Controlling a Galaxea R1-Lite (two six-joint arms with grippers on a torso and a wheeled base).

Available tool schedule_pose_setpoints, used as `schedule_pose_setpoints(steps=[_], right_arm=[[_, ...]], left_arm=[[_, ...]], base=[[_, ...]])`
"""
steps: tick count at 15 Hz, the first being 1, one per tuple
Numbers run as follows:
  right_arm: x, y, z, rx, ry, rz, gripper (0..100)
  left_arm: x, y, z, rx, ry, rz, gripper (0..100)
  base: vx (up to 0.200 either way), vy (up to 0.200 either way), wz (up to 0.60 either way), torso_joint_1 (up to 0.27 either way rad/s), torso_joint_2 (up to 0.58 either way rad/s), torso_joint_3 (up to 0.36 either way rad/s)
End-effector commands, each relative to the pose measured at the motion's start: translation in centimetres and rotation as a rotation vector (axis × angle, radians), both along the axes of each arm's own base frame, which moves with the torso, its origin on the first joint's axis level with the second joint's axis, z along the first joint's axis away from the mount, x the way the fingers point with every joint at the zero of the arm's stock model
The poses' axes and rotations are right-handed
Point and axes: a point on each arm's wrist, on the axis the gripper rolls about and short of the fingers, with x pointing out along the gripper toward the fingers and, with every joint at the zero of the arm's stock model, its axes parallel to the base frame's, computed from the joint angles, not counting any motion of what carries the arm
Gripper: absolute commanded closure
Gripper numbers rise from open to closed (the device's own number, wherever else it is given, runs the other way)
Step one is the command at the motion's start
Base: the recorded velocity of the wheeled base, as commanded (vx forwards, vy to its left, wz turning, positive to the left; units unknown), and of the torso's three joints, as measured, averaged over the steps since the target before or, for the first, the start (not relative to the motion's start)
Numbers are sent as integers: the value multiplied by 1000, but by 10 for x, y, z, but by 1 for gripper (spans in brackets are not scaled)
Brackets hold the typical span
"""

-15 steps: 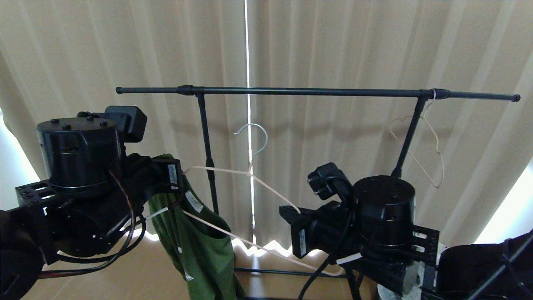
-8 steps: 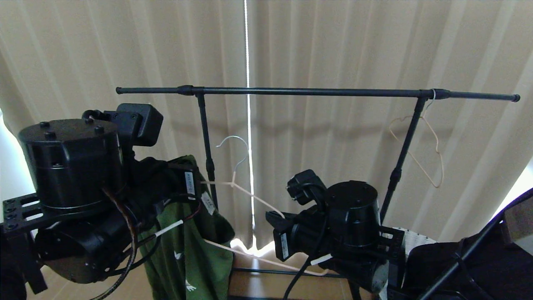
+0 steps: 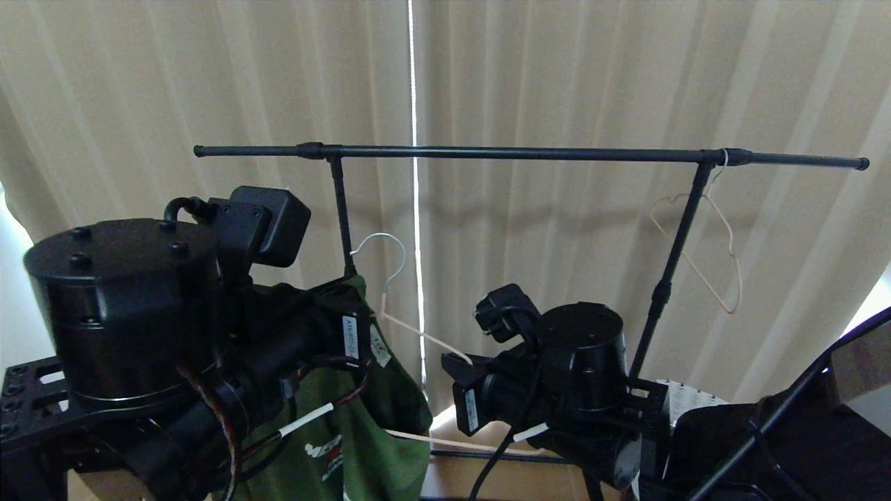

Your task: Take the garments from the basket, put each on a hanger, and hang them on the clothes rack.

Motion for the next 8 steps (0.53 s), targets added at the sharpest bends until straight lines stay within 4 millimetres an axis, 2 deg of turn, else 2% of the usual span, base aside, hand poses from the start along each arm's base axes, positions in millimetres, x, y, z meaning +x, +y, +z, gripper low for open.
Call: schedule_pose_setpoints(steps=[1, 4, 8], right_arm=[[4, 0, 6, 16, -15, -10, 100], [5, -2, 12, 29, -33, -31, 100], [15, -9, 35, 78, -87, -77, 100]], left_arm=[[-3, -1, -4, 10, 9, -11, 100], [-3, 0, -8, 26, 20, -10, 100], [-6, 4, -11, 36, 24, -8, 100]], base=[[0, 0, 0, 0, 0, 0], [0, 0, 0, 0, 0, 0], [0, 0, 0, 0, 0, 0]])
